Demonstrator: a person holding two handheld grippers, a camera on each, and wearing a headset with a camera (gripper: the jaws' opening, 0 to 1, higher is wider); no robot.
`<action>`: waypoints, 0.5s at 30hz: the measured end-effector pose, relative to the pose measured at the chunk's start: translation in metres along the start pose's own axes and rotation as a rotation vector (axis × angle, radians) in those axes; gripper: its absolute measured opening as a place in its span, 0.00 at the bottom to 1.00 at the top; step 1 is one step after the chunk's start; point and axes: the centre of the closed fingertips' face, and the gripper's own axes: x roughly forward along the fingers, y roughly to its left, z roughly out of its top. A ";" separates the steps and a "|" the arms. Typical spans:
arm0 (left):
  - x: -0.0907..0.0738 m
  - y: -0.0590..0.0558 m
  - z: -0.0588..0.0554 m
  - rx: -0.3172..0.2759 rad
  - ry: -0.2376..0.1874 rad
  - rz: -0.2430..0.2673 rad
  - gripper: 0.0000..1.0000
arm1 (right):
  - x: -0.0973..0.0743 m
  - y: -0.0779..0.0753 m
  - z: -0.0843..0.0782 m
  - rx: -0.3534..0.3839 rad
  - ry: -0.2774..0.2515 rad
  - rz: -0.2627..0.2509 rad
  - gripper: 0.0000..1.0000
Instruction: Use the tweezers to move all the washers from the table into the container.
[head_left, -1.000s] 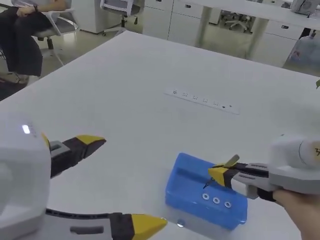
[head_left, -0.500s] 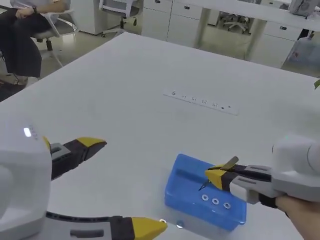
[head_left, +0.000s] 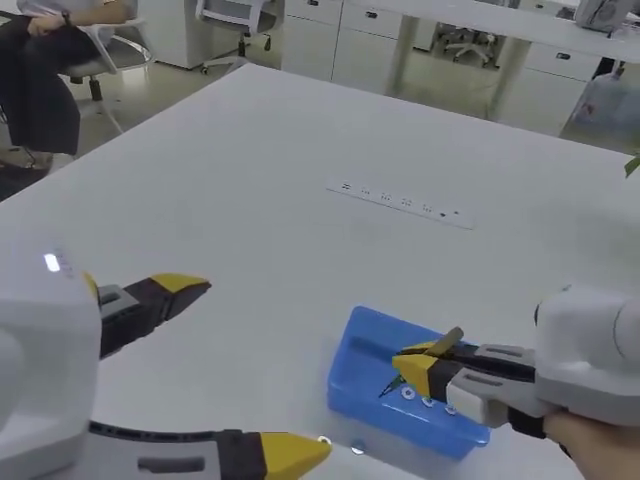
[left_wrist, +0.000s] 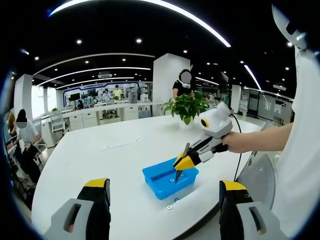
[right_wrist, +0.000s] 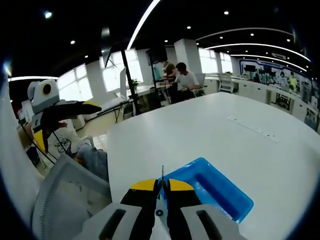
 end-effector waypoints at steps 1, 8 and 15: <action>0.000 0.000 0.000 -0.001 0.000 0.000 0.92 | 0.001 0.002 -0.003 -0.008 0.007 0.004 0.03; -0.001 0.000 -0.003 -0.005 0.007 0.001 0.91 | 0.010 0.005 -0.024 0.001 0.057 0.020 0.03; -0.001 0.002 -0.004 -0.009 0.006 0.004 0.91 | 0.020 0.007 -0.043 0.033 0.101 0.045 0.03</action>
